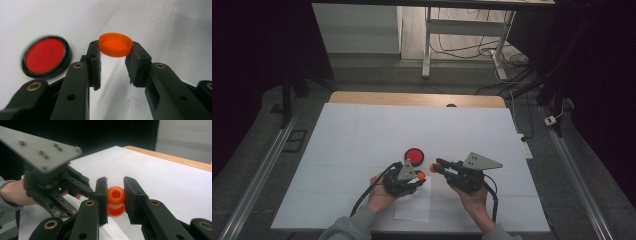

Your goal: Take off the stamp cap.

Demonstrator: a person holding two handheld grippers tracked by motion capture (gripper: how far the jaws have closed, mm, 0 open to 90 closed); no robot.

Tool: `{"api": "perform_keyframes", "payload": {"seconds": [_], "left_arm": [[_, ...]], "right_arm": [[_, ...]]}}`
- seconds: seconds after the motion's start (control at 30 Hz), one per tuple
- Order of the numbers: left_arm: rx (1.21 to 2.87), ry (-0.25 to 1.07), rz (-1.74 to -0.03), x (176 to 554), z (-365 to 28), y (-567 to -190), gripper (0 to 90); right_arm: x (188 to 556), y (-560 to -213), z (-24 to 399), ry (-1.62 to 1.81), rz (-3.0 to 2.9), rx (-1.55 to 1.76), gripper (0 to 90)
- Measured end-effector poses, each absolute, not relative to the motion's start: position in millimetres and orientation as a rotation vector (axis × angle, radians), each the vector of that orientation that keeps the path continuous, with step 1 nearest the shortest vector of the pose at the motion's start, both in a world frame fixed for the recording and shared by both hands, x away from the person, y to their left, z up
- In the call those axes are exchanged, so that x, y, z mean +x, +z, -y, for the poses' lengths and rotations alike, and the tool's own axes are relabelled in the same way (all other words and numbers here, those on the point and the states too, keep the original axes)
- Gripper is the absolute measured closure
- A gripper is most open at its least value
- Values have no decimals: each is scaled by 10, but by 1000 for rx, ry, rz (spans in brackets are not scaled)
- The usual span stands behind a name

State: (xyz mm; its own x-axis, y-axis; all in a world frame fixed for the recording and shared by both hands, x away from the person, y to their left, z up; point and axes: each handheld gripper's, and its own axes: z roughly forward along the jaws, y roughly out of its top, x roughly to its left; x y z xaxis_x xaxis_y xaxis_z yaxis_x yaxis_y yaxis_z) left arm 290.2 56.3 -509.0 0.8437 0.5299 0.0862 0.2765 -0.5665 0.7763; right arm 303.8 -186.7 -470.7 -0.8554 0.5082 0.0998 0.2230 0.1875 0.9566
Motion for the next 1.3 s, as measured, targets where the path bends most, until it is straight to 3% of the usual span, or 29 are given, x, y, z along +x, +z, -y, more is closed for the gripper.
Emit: {"api": "perform_keyframes", "payload": {"seconds": [1.3], "left_arm": [[2119, 442, -595, 2885, -946, -4967, 651]], "right_arm": [[3074, -4754, 1864, 1685, -2251, 689, 731]]}}
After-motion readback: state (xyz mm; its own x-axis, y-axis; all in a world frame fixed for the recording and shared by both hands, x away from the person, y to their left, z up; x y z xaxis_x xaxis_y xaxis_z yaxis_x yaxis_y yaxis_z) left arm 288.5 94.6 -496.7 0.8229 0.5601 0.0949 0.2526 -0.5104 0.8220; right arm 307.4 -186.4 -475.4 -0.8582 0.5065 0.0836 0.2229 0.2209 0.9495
